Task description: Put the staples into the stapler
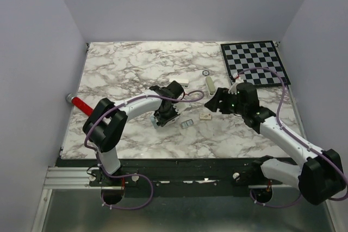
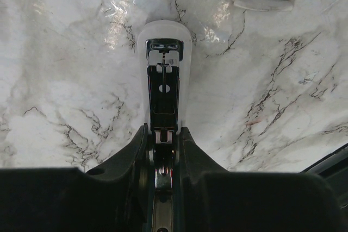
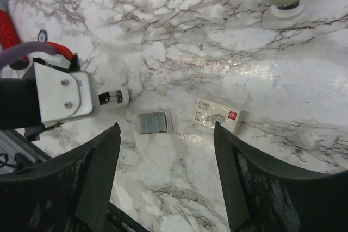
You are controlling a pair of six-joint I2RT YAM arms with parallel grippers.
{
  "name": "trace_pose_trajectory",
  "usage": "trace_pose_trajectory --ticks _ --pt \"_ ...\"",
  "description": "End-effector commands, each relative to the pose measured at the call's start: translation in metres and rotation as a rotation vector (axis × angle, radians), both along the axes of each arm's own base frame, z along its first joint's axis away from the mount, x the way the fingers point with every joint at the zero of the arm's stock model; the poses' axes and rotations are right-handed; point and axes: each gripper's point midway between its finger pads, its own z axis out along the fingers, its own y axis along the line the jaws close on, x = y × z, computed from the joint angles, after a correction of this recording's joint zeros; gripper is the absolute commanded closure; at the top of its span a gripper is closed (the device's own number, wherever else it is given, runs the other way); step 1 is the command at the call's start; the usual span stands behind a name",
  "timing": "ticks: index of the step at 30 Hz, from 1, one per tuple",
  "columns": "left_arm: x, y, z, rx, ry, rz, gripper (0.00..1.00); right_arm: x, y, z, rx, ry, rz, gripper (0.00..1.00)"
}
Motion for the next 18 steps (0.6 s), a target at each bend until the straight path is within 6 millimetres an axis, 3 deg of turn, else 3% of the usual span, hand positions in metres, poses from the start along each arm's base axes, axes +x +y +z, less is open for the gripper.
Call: trace_pose_trajectory --ticks 1,6,10,18 --pt "0.005 -0.018 0.031 -0.131 -0.089 -0.004 1.0 -0.005 0.024 0.003 0.053 0.014 0.14 0.23" --pt "0.013 -0.037 0.07 -0.295 -0.193 0.017 1.0 -0.005 0.058 0.018 0.145 -0.003 0.255 0.24" --pt "0.018 -0.051 0.094 -0.415 -0.244 0.046 1.0 -0.009 0.086 0.019 0.19 0.018 0.314 0.27" --pt "0.009 -0.064 0.119 -0.538 -0.247 0.033 1.0 0.003 0.101 0.027 0.242 0.018 0.295 0.39"
